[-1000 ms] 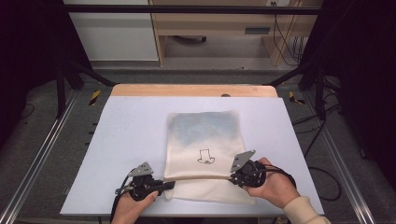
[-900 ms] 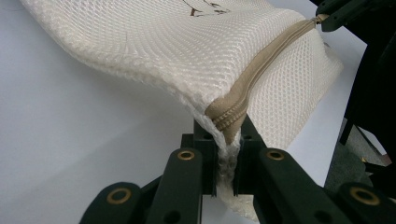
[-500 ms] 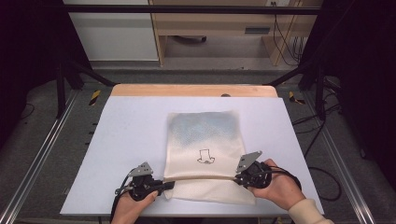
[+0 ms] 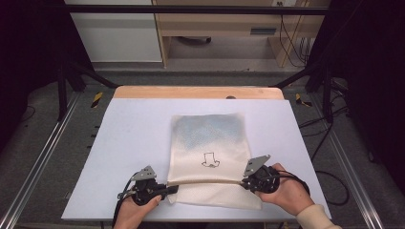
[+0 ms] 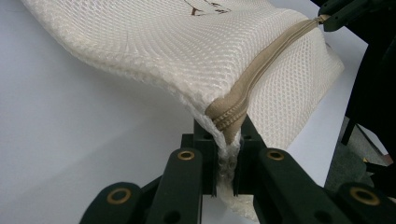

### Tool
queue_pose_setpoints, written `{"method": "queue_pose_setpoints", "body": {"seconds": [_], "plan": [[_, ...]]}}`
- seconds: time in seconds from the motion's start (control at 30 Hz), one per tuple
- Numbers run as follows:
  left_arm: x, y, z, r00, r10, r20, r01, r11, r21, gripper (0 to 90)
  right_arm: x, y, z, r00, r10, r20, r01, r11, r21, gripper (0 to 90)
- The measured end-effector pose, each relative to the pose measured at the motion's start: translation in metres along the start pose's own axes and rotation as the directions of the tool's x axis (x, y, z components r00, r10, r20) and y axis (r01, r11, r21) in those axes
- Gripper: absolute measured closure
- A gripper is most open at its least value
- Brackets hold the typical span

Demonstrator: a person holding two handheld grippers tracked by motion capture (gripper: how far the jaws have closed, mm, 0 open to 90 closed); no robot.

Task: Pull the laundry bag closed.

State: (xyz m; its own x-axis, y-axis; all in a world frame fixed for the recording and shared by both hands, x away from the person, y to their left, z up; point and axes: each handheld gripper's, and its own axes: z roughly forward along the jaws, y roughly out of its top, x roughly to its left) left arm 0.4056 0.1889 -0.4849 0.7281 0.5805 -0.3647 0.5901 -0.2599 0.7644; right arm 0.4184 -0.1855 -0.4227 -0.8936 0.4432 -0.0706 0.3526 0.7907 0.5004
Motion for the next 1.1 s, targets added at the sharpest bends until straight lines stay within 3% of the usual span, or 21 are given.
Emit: {"method": "queue_pose_setpoints", "body": {"seconds": [1.1], "plan": [[0.001,0.000,-0.002,1.0000,-0.001,-0.004,0.001,1.0000,-0.003,82.9,-0.005,-0.022,-0.007,0.9984,0.054,0.016,-0.053,0.998,-0.017,82.2]]}}
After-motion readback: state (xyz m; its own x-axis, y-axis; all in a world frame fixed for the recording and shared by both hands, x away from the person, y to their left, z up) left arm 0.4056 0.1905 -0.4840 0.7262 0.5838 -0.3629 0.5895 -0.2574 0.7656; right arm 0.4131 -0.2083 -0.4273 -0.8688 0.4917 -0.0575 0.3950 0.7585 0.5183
